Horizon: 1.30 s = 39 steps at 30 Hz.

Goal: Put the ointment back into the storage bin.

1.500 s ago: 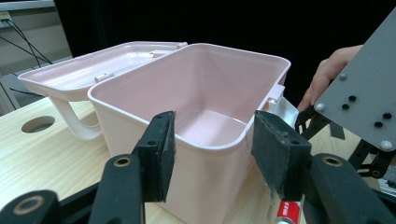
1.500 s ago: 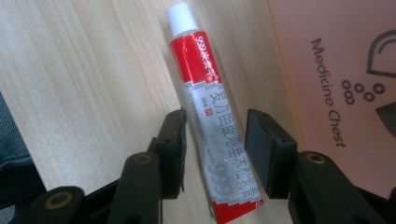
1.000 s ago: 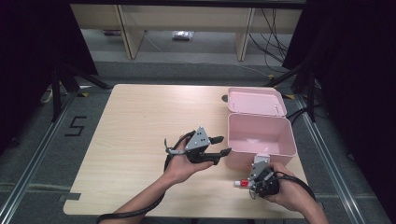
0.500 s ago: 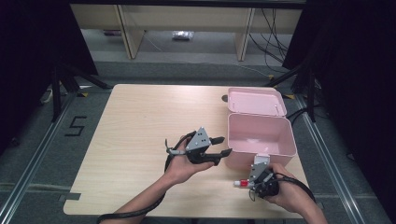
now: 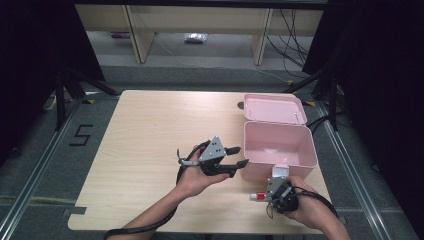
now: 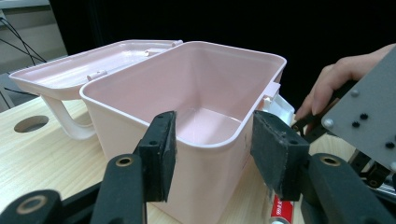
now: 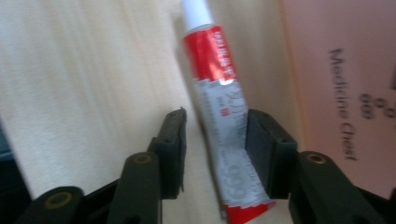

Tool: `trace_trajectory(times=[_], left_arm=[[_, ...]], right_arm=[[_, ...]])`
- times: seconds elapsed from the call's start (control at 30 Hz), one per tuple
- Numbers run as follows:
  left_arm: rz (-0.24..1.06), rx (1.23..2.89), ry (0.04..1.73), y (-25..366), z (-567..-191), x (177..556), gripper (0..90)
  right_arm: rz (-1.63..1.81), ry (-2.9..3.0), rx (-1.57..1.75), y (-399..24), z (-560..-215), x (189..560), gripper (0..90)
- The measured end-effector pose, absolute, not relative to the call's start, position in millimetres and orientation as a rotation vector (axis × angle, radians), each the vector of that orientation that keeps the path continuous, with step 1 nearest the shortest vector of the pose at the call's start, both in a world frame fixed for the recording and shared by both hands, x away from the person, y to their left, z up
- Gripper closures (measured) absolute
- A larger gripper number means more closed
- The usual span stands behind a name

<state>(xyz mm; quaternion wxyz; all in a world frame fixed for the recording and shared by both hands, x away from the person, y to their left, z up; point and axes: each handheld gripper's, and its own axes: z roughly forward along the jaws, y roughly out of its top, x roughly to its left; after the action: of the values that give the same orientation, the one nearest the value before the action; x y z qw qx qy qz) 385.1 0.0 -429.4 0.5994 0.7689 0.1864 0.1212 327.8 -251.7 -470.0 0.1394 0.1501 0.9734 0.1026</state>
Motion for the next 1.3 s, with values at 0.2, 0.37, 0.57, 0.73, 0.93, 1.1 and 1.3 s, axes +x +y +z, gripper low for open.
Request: trace_trajectory(times=[0.2,0.37,0.57,0.73,0.93,1.1,1.3], left_arm=[[0.281,1.784,0.434,0.5,-428.9,385.3,49.9],[0.284,1.785,0.429,0.8,-428.2,385.2,50.0],[0.283,1.787,0.431,1.5,-428.7,385.2,50.0],[0.283,1.784,0.438,1.7,-428.0,385.1,50.0],[0.283,1.784,0.435,2.0,-427.9,385.3,50.0],[0.284,1.784,0.432,2.5,-428.4,385.3,50.1],[0.283,1.781,0.437,3.1,-428.5,385.7,50.1]], right_arm=[[0.313,2.78,0.419,-251.3,-464.7,329.7,58.9],[0.327,2.778,0.415,-247.0,-466.5,328.8,57.2],[0.319,2.772,0.397,-243.8,-472.6,329.2,54.3],[0.301,2.789,0.384,-242.3,-477.2,330.6,55.0],[0.278,2.837,0.372,-241.3,-476.5,331.5,64.3],[0.25,2.864,0.383,-240.8,-475.4,332.2,67.3],[0.21,2.899,0.365,-237.9,-474.2,335.6,68.1]])
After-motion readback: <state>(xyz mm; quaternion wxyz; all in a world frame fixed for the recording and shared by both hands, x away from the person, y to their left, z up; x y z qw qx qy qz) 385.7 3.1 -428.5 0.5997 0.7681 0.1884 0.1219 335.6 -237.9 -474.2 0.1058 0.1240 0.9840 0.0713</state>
